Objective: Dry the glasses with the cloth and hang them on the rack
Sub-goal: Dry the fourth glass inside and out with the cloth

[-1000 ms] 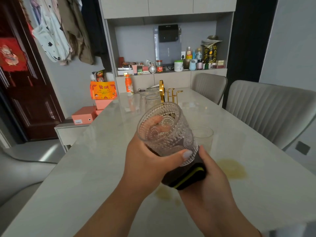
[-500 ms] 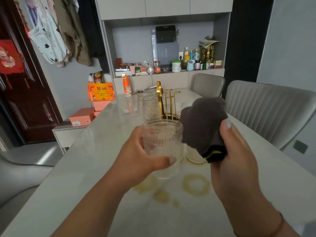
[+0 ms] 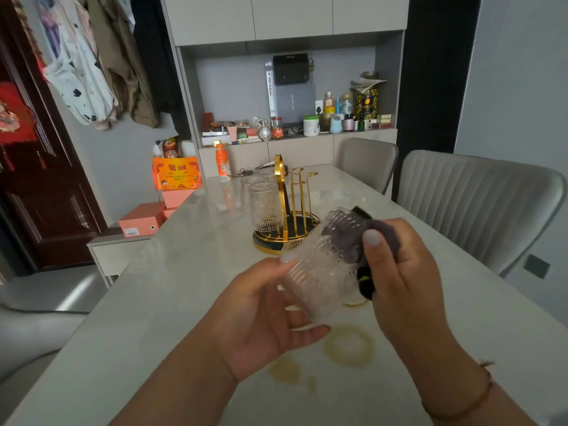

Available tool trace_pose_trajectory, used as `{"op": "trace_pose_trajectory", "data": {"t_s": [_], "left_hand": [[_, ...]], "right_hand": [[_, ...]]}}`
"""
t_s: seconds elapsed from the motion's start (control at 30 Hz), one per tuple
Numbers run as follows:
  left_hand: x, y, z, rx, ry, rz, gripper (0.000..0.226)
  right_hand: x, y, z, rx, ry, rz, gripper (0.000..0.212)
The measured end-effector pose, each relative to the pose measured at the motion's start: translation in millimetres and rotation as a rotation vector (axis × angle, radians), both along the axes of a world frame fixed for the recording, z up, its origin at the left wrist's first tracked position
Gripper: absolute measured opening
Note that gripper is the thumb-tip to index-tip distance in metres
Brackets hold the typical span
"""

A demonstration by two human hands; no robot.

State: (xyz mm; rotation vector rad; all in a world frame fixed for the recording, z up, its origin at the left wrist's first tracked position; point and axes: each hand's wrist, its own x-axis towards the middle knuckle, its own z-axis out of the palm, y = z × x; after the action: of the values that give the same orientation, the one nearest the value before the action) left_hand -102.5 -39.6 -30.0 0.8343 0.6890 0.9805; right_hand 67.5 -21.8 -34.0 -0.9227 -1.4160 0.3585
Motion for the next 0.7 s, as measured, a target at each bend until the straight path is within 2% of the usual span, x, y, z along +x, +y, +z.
{"op": "trace_pose_trajectory", "data": {"t_s": [0.07, 0.2, 0.37, 0.43, 0.53, 0.63, 0.7], "left_hand": [[6, -1, 2, -0.005, -0.048, 0.032, 0.072], [20, 8, 13, 0.117, 0.08, 0.228, 0.054], [22, 43, 47, 0.301, 0.219, 0.378, 0.051], [21, 65, 64, 0.376, 0.317, 0.428, 0.057], [17, 97, 88, 0.468, 0.471, 0.528, 0.064], [18, 129, 108, 0.543, 0.619, 0.584, 0.051], [18, 149, 121, 0.599, 0.694, 0.616, 0.048]], "right_hand": [[2, 4, 4, 0.031, 0.037, -0.101, 0.028], [3, 19, 11, 0.032, 0.041, -0.17, 0.03], [8, 41, 36, -0.033, 0.146, -0.05, 0.042], [13, 56, 49, -0.126, 0.247, 0.022, 0.039], [20, 83, 68, -0.302, 0.509, 0.227, 0.033], [27, 116, 83, -0.454, 0.738, 0.303, 0.032], [30, 140, 87, -0.561, 0.839, 0.336, 0.042]]}}
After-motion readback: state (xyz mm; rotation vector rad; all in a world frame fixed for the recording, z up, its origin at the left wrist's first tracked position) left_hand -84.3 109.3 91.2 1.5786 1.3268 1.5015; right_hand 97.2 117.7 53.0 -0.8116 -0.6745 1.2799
